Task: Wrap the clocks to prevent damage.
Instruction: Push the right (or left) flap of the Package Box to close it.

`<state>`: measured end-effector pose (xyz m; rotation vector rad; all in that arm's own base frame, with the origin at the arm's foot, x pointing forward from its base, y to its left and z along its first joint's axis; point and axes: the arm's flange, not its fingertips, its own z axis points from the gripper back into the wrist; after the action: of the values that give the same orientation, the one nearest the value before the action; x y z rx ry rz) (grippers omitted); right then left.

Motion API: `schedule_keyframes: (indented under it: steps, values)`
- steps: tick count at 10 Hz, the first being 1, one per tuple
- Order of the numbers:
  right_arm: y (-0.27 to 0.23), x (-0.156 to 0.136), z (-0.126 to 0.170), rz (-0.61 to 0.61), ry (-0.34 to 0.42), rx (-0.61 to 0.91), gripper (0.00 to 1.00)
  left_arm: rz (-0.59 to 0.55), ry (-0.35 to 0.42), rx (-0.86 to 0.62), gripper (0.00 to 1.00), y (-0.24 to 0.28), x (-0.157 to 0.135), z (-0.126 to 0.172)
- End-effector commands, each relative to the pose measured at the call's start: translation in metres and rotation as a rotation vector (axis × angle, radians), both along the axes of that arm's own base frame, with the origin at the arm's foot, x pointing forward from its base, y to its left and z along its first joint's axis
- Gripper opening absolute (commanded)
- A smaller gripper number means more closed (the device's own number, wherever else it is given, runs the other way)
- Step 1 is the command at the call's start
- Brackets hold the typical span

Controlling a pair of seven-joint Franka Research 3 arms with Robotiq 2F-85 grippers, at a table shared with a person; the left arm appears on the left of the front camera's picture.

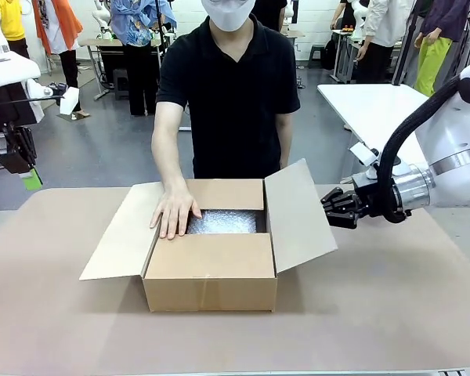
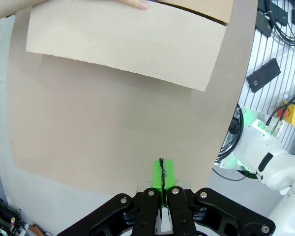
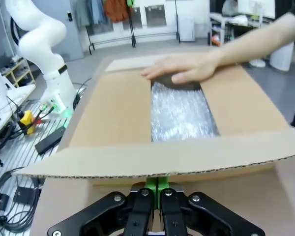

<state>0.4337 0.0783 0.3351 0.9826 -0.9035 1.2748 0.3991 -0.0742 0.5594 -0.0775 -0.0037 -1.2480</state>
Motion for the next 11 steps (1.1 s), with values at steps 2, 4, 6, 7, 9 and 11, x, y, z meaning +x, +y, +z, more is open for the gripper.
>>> schedule_keyframes:
  steps: [2,4,6,7,9,11]
  values:
    - [0.026,-0.010,-0.004,0.008,-0.076,0.066,0.01,0.017,-0.009,0.002,0.00,0.000,0.000,0.002]
    - [0.051,-0.007,-0.006,0.001,-0.079,0.063,0.01,0.017,-0.009,0.002,0.00,0.000,0.000,0.002]
    - [0.072,-0.005,-0.009,0.008,-0.094,0.048,0.01,0.017,-0.009,0.002,0.00,0.000,0.000,0.002]
    - [0.081,-0.002,-0.009,0.009,-0.104,0.046,0.01,0.017,-0.009,0.002,0.00,0.000,0.000,0.002]
    - [0.089,-0.001,-0.012,0.006,-0.107,0.034,0.01,0.017,-0.009,0.002,0.00,0.000,0.000,0.002]
    - [0.097,0.002,-0.012,-0.005,-0.121,0.027,0.01,0.017,-0.009,0.002,0.00,0.000,0.000,0.002]
